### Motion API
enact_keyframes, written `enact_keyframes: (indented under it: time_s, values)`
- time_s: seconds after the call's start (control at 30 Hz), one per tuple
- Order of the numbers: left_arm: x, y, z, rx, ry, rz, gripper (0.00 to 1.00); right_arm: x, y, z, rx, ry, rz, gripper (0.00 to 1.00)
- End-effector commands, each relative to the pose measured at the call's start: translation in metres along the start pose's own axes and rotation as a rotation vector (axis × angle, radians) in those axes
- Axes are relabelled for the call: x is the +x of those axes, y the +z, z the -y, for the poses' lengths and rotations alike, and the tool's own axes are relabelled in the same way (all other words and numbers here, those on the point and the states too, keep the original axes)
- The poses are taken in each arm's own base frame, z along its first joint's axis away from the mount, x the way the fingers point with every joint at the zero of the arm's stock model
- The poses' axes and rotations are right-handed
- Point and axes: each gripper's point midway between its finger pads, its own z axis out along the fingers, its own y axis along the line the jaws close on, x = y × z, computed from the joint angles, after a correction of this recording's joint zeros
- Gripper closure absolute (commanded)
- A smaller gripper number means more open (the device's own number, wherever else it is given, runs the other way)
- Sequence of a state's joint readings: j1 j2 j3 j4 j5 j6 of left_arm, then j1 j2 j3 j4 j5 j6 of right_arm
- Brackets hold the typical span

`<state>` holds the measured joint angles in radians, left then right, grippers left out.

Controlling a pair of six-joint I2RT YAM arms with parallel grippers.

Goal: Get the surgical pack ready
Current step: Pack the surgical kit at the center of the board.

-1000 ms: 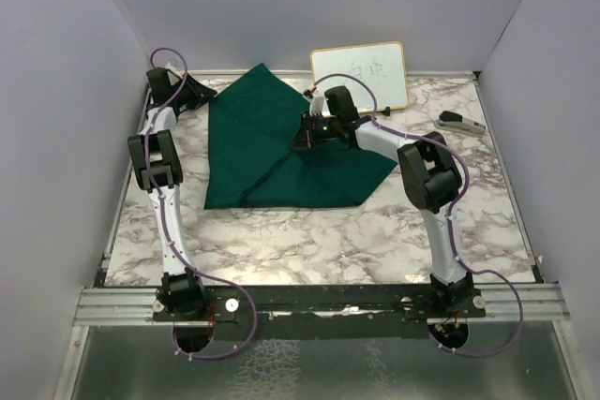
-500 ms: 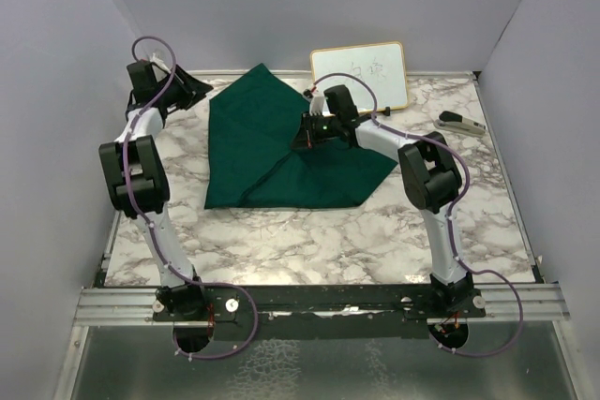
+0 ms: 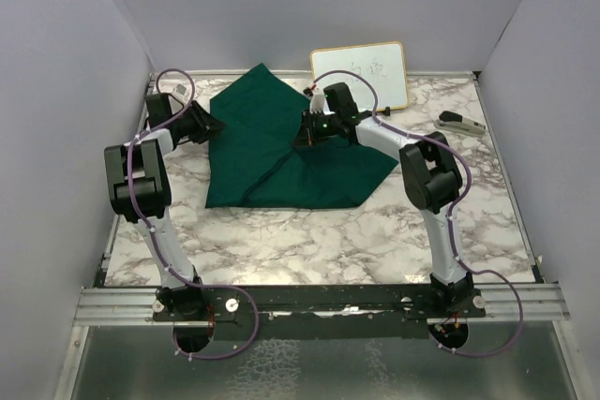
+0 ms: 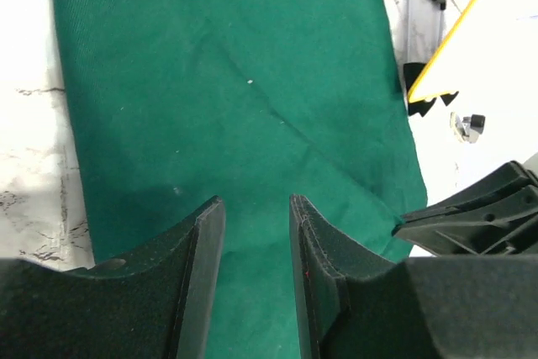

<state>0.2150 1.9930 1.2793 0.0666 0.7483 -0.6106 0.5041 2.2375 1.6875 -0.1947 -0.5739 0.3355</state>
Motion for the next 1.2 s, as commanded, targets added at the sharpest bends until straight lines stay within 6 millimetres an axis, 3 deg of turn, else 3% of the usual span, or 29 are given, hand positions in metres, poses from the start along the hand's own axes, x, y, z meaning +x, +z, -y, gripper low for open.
enact_keyframes:
  time_s: [0.0, 0.13, 0.23, 0.5, 0.73, 0.83, 0.97, 1.07, 1.17]
  values:
    - [0.012, 0.007, -0.011, 0.019, 0.006, -0.046, 0.63, -0.014, -0.015, 0.004, 0.041, -0.029, 0.039, 0.96]
    - [0.041, 0.016, -0.052, -0.087, -0.052, -0.132, 0.67, -0.015, -0.015, 0.004, 0.049, -0.033, 0.043, 0.96]
    - [0.040, 0.025, -0.085, -0.165, -0.064, -0.134, 0.67, -0.015, -0.015, 0.003, 0.038, -0.037, 0.046, 0.96]
    - [0.000, 0.062, -0.109, -0.152, -0.103, -0.056, 0.68, -0.008, -0.010, 0.003, 0.010, -0.025, 0.035, 0.96]
    - [-0.075, 0.100, -0.125, -0.150, -0.111, 0.069, 0.68, -0.011, -0.016, -0.008, -0.029, -0.051, 0.058, 0.95]
    - [-0.101, 0.099, -0.098, -0.094, -0.096, 0.067, 0.70, -0.013, -0.019, -0.002, 0.016, -0.067, 0.050, 0.95]
    - [-0.129, 0.056, -0.018, -0.008, 0.025, 0.140, 0.64, -0.012, -0.020, 0.008, 0.072, -0.082, 0.053, 0.93]
    - [-0.127, 0.012, 0.037, 0.046, 0.087, 0.168, 0.62, -0.012, -0.020, 0.013, 0.097, -0.083, 0.040, 0.90]
    - [-0.103, -0.028, 0.078, 0.056, 0.153, 0.180, 0.59, -0.020, -0.032, 0.021, 0.188, -0.082, 0.040, 0.71]
